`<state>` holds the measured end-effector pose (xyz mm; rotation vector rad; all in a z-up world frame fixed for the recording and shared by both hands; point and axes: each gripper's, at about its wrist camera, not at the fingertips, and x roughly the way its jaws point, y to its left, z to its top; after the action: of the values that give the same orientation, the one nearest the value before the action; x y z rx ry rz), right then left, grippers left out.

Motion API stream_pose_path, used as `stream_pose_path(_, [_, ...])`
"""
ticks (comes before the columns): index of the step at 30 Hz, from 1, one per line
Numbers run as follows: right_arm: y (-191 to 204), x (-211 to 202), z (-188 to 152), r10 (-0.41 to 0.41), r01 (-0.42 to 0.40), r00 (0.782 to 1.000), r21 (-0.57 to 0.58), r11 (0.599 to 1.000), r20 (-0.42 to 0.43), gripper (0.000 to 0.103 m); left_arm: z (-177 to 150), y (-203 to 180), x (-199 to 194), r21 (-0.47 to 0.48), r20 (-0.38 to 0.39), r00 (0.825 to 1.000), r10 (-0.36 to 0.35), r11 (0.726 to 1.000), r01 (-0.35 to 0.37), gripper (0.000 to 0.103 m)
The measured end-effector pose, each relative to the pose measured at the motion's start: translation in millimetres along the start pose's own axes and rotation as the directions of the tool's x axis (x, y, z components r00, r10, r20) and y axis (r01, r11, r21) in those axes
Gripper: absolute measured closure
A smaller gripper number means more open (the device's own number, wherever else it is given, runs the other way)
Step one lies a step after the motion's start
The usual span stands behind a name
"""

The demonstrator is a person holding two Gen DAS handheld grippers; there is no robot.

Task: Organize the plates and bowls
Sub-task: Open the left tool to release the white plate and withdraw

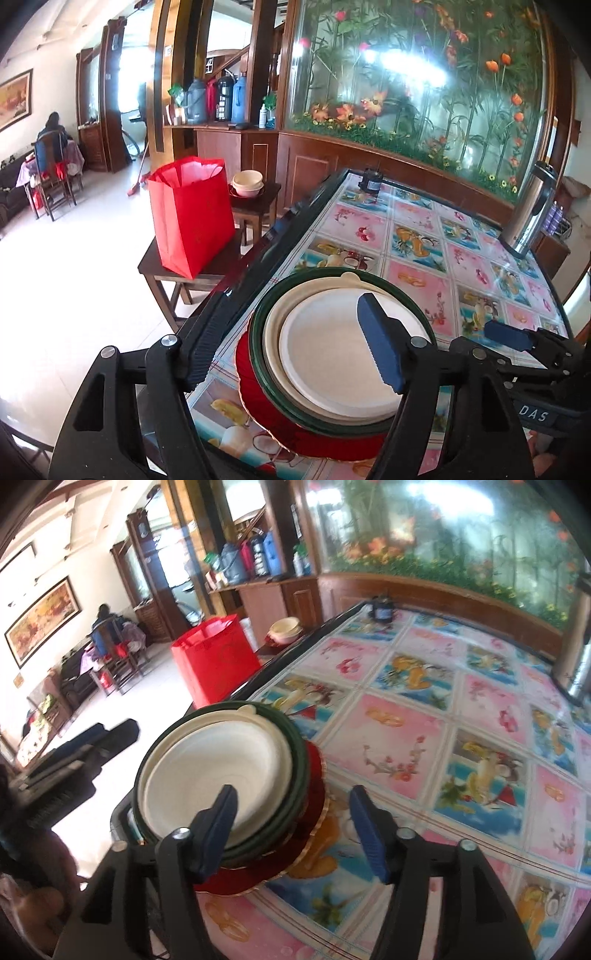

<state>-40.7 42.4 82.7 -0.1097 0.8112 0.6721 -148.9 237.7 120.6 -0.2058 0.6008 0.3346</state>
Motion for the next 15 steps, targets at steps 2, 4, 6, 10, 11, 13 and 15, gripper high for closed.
stream_pose_path(2, [-1.0,-4.8,-4.2,-0.029,0.028,0.999,0.009,1.0,0.03,0.028,-3.8,-6.5,-2.3,0.017,0.009,1.0,0.005,1.0,-0.005,0.03])
stream_pose_path(4, [0.3,-7.7,-9.2,-0.058,0.057,0.997,0.021,0.998,0.05,0.023,-7.9,-10.3,-2.5,0.023,0.008,1.0,-0.005,1.0,0.005,0.03])
stream_pose_path(6, [2.7,-6.9,-13.5,-0.088,0.087,0.995,0.019,0.996,0.052,0.023,-13.1,-14.8,2.5,0.02,-0.025,0.999,-0.02,1.0,0.021,0.03])
stream_pose_path(10, [1.4,-6.6,-19.3,-0.11,0.107,0.992,0.042,0.993,0.057,0.023,-22.4,-24.5,5.1,0.039,-0.04,0.999,-0.029,0.999,0.03,0.03])
stream_pose_path(11, [0.2,-5.9,-20.4,-0.115,0.112,0.992,0.05,0.992,0.057,0.023,-23.8,-26.8,3.7,0.05,-0.036,0.999,-0.023,0.998,0.025,0.03])
stream_pose_path(13, [-1.5,-6.3,-23.1,-0.126,0.122,0.99,0.057,0.991,0.064,0.023,-26.7,-28.5,1.6,0.054,-0.028,0.999,-0.019,0.998,0.021,0.029])
stream_pose_path(15, [-3.1,-6.1,-25.7,-0.135,0.13,0.988,0.069,0.989,0.072,0.022,-30.7,-32.3,-2.6,0.076,0.009,0.999,0.04,0.996,-0.04,0.027])
